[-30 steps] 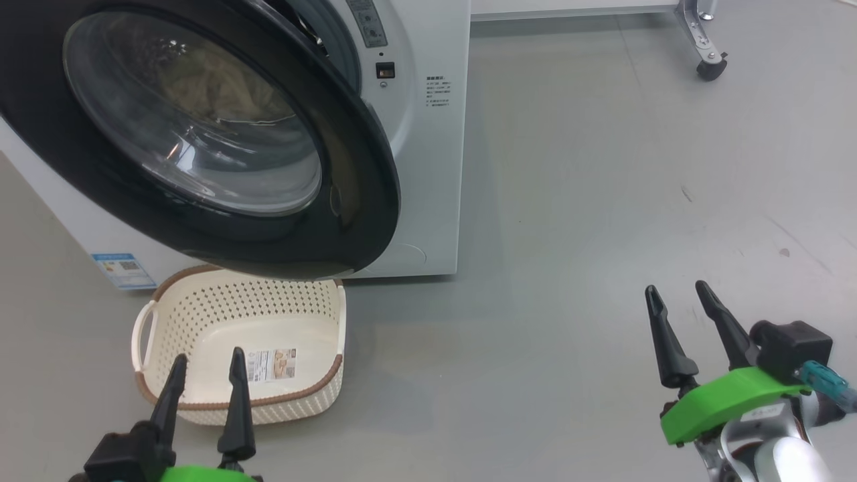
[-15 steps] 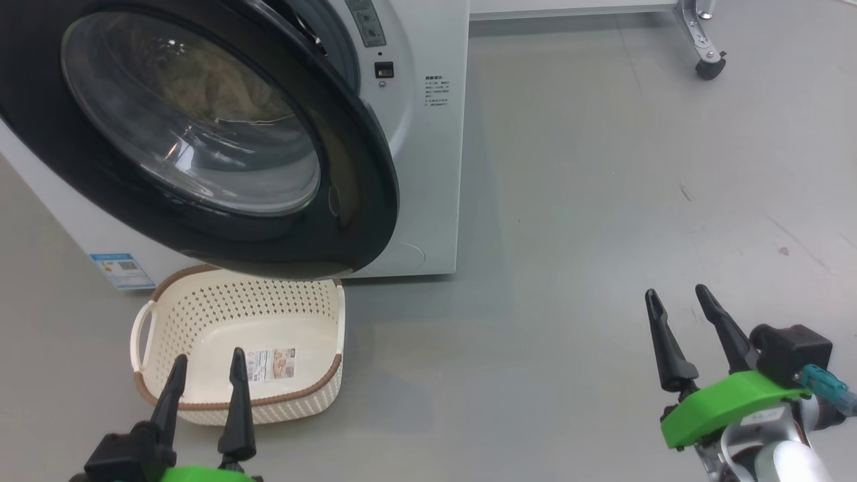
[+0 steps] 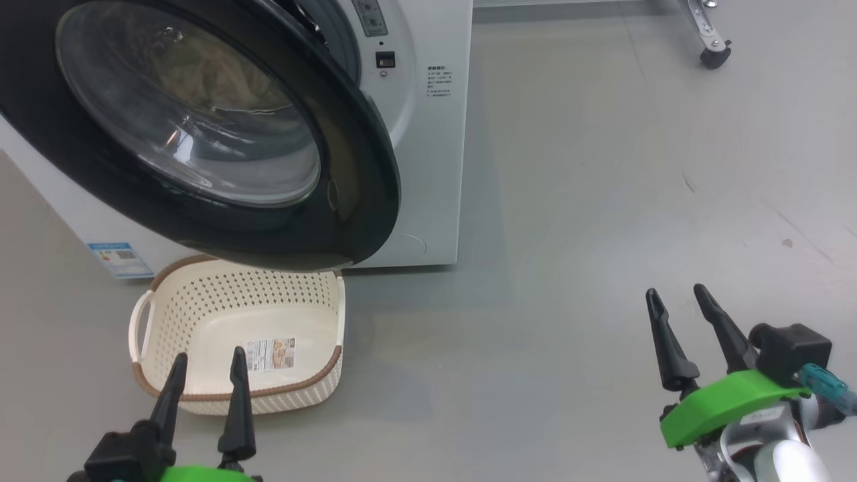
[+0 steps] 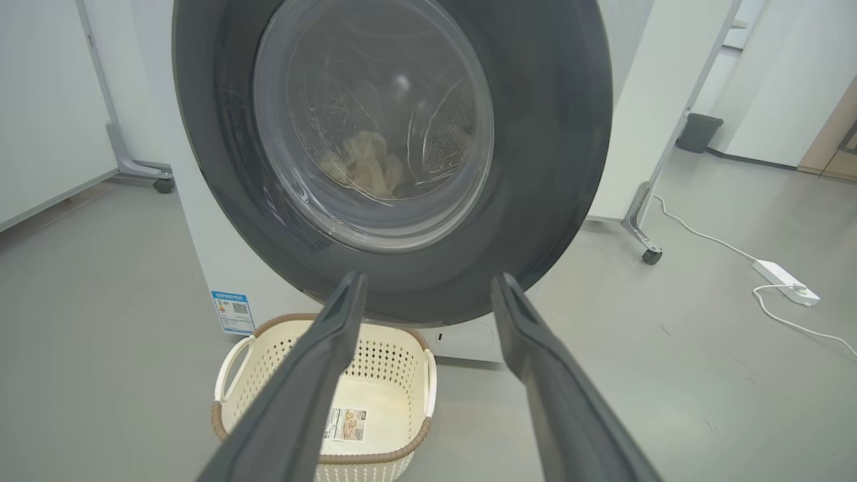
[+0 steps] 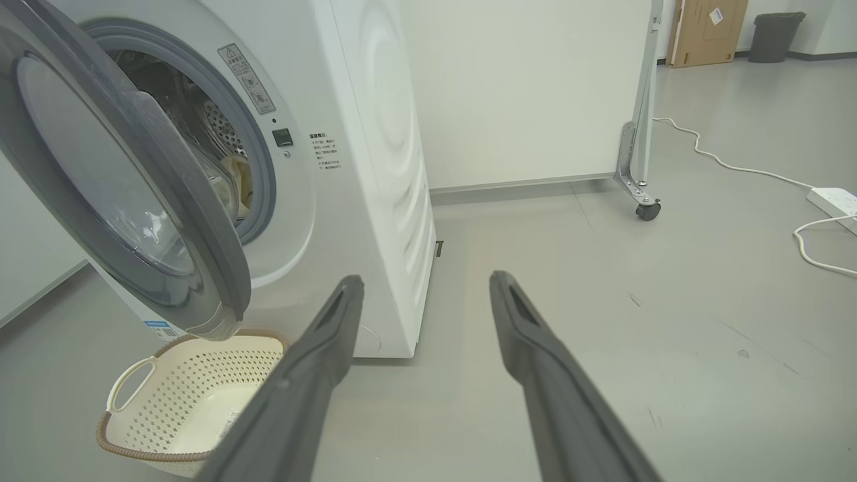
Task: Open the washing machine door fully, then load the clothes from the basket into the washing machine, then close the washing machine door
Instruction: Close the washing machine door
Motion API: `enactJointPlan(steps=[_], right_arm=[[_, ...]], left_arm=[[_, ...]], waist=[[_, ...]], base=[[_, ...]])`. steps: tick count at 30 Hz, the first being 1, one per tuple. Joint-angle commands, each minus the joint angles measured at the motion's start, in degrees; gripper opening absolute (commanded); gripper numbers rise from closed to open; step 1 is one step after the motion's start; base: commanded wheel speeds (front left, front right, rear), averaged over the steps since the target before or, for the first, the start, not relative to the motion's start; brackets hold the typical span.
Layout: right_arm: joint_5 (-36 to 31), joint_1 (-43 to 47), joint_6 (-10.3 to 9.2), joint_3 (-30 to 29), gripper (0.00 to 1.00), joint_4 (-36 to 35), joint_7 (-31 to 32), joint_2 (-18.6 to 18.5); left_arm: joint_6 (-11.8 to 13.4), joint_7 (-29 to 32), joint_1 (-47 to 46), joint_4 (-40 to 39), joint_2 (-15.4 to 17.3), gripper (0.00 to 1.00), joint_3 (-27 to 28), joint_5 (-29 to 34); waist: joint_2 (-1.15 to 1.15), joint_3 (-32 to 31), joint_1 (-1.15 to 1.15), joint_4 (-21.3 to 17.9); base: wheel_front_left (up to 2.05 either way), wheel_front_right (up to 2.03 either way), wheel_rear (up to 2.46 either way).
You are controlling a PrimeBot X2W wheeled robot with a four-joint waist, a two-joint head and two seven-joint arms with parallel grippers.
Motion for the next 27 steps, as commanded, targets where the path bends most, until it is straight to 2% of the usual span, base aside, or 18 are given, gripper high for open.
enactJointPlan(steps=[1,2,4,9,16,27], right_arm=[[-0.1,-2.6,0.08,1.3,0.45,-2.0,0.2,-0.4],[-0.1,-2.6,0.08,1.3,0.45,-2.0,0.2,-0.4],[0.0,-3.0,0.08,1.2,0.00,-1.7,0.2,-0.4],[-0.1,-5.0,0.08,1.2,0.00,-0.1,-0.2,-0.4],[-1.3,-12.5,0.08,2.7,0.00,6.8,-2.0,-0.4],[2.0,-28.0,0.08,8.8,0.00,25.6,-6.2,-0.4]], left_arm=[[7.5,-0.1,-3.0,-2.4,1.2,1.00,2.0,0.6],[7.5,-0.1,-3.0,-2.4,1.2,1.00,2.0,0.6],[7.3,-0.2,-3.5,-2.1,1.3,1.00,1.7,0.8],[7.1,-0.6,-4.7,-1.5,1.4,1.00,1.5,0.9],[6.6,-1.0,-6.4,-0.4,1.3,1.00,0.7,1.1],[5.4,-1.4,-8.3,1.5,0.7,1.00,-1.2,1.0]], waist=[[0.00,0.8,0.00,0.2],[0.00,0.8,0.00,0.2],[0.00,1.2,0.00,0.6],[0.00,2.2,0.00,1.3],[0.00,3.0,0.00,3.2],[0.00,3.1,0.00,6.3]], base=[[0.00,0.00,0.00],[0.00,0.00,0.00],[0.00,0.00,0.00],[0.00,0.00,0.00],[0.00,0.00,0.00],[0.00,0.00,0.00]])
